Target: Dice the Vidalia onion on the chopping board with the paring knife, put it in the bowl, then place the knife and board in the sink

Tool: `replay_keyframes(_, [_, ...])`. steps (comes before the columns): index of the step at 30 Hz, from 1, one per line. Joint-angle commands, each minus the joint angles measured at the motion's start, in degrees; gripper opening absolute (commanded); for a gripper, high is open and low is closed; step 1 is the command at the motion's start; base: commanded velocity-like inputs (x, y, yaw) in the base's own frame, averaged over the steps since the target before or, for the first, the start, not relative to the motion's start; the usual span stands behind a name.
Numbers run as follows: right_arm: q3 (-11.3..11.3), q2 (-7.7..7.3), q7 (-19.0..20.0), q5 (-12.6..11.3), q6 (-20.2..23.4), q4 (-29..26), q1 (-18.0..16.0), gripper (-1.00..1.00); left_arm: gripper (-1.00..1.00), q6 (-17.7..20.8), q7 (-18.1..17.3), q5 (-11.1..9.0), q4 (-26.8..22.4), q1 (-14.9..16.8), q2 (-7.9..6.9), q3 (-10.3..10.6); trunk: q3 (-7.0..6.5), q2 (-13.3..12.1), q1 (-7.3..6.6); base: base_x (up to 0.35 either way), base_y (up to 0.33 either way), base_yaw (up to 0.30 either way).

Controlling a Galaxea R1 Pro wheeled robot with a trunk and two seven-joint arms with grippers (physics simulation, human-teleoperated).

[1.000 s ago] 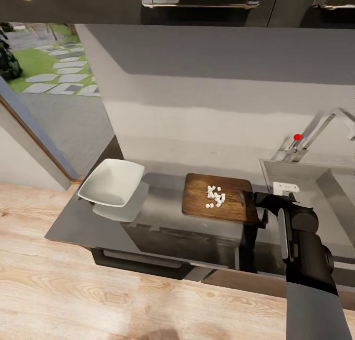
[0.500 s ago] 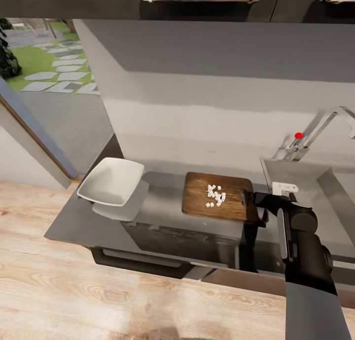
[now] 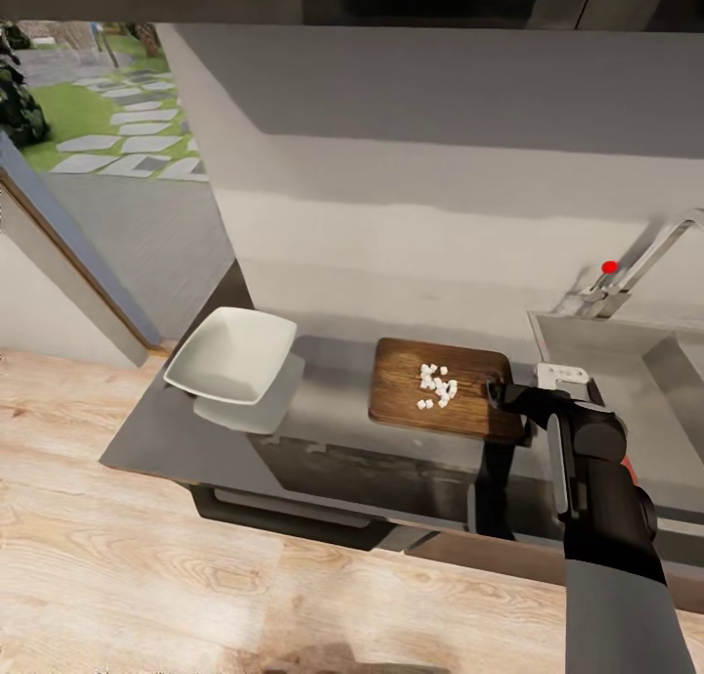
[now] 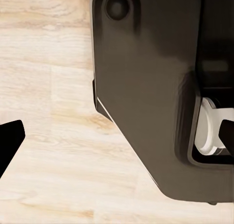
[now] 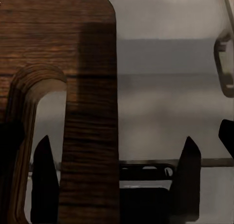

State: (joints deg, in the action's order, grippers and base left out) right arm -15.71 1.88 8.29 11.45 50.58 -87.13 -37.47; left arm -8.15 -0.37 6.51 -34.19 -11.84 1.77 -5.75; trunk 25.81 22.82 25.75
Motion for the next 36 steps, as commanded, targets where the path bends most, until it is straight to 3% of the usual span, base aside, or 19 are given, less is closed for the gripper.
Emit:
replay_keyframes(1, [-0.11,0.06,0.59,0.59,0.22,-0.05,-0.05,1.00,1.00,-0.12,-0.04,0.59,-0.09,-0.03,0.07,-0.30,0.10,0.10,0.03,0.000,0.001,0.039])
replay_keyframes(19, [-0.27,-0.28,0.11,0.62,0.22,0.64,-0.05,1.00,1.00,-0.12,-0.07,0.60,0.49,-0.03,0.07,-0.32,0.13,0.10,0.03,0.000,0.000,0.003])
replay_keyframes(24, [-0.22,-0.24,-1.64,2.31,0.15,1.42,-0.05,1.00,1.00,-0.12,-0.07,0.61,0.52,-0.03,0.07,-0.32,0.13,0.10,0.03,0.000,0.000,0.000])
replay_keyframes(36, [-0.12,-0.13,-1.77,2.61,0.13,2.20,-0.05,1.00,1.00,-0.12,-0.04,0.61,0.52,-0.03,0.07,-0.31,0.13,0.10,0.03,0.000,0.000,0.000])
